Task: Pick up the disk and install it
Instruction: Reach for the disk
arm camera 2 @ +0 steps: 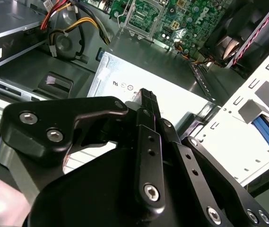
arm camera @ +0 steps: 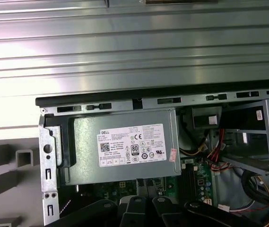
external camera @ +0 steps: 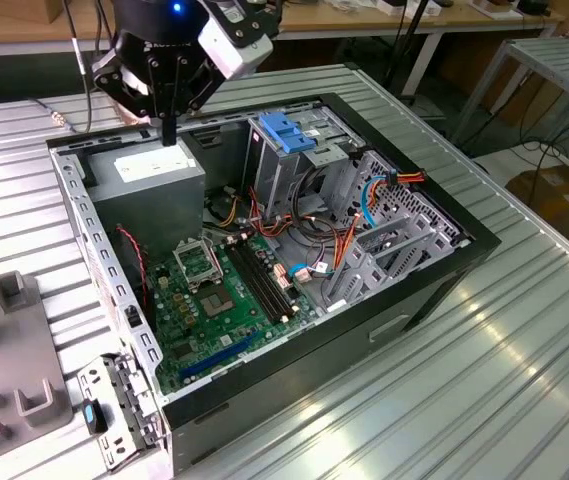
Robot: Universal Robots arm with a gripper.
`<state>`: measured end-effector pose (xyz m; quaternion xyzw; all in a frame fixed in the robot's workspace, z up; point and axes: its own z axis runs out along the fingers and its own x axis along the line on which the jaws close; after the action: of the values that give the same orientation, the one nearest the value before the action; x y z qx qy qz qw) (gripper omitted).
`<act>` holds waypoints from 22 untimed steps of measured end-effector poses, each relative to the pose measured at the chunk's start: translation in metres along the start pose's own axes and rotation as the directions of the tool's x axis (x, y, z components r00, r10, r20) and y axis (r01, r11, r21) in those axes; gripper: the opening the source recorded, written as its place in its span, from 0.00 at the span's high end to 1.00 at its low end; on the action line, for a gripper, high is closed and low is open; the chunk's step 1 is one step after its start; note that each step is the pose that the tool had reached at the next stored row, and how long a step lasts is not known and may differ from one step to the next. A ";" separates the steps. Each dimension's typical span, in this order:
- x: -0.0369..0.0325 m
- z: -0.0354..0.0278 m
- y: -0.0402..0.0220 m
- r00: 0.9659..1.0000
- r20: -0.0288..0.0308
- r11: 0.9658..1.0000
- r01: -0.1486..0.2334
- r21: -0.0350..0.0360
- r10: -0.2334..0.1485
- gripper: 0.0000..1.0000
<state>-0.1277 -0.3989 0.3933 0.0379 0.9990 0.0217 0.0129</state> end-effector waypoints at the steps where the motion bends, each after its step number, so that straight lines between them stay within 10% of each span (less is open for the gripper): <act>1: 0.0002 0.0000 0.0000 1.000 0.000 1.000 0.000 0.000 0.000 0.89; 22: 0.0040 -0.0001 -0.0003 1.000 -0.002 1.000 0.000 0.000 0.000 0.89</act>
<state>-0.1317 -0.3989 0.3933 0.0379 0.9990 0.0217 0.0121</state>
